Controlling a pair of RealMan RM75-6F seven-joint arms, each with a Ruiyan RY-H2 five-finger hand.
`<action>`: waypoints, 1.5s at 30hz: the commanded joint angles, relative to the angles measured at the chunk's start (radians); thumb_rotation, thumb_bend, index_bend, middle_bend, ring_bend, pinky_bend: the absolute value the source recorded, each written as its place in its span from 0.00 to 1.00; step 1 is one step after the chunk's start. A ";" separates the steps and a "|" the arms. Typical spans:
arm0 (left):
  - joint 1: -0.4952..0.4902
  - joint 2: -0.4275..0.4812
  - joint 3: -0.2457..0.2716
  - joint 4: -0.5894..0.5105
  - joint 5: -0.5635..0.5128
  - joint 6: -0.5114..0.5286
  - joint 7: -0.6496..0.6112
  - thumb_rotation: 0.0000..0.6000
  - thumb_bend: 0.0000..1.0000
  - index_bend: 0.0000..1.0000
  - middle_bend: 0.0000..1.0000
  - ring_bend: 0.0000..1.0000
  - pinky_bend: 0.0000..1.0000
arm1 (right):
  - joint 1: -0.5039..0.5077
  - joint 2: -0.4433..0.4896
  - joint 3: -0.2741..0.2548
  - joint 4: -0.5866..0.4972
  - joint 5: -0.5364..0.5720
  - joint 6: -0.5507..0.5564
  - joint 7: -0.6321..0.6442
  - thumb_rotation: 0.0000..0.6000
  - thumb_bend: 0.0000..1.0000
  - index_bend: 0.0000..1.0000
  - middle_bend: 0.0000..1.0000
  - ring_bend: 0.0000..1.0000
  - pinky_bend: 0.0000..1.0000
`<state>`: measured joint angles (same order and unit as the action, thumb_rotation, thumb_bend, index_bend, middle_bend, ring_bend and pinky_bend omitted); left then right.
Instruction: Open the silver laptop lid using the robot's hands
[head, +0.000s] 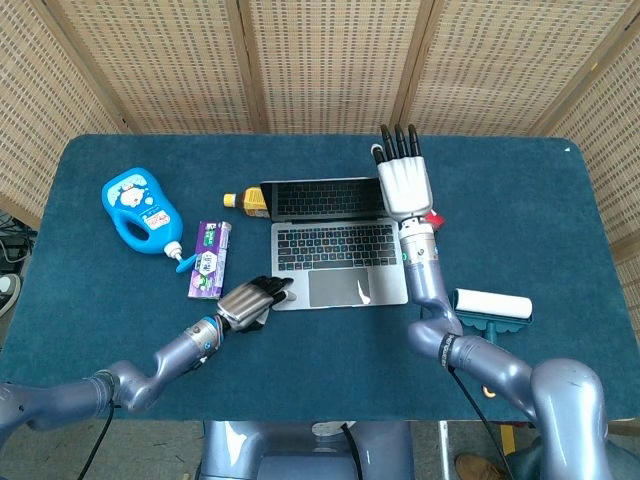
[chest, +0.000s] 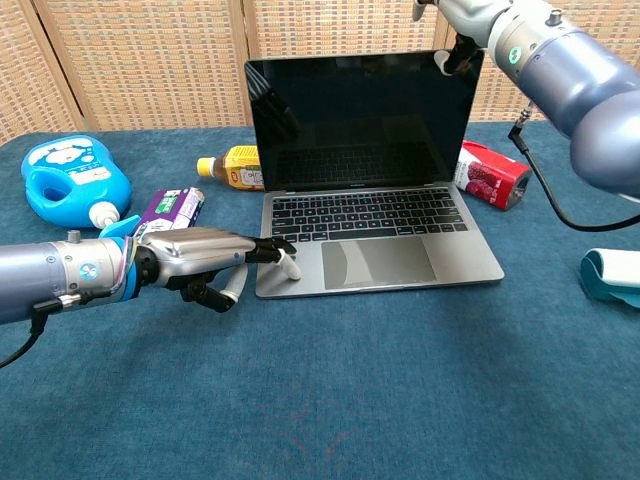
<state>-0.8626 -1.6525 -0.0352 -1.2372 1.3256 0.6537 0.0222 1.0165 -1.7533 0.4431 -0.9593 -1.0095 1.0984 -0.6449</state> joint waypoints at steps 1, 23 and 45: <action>0.013 0.010 -0.002 -0.012 0.027 0.037 -0.034 1.00 1.00 0.20 0.03 0.12 0.12 | -0.033 0.042 -0.018 -0.079 -0.036 0.052 0.015 1.00 0.60 0.27 0.14 0.05 0.06; 0.199 0.265 0.048 -0.249 0.155 0.383 -0.163 1.00 0.08 0.00 0.00 0.00 0.00 | -0.373 0.386 -0.193 -0.487 -0.250 0.315 0.205 1.00 0.26 0.24 0.12 0.05 0.03; 0.689 0.525 0.106 -0.557 0.071 0.961 -0.006 1.00 0.00 0.00 0.00 0.00 0.00 | -0.805 0.493 -0.469 -0.551 -0.517 0.610 0.524 1.00 0.00 0.08 0.00 0.00 0.00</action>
<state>-0.2120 -1.1417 0.0604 -1.7693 1.3996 1.5728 -0.0230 0.2403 -1.2496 -0.0104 -1.5317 -1.4963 1.6794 -0.1421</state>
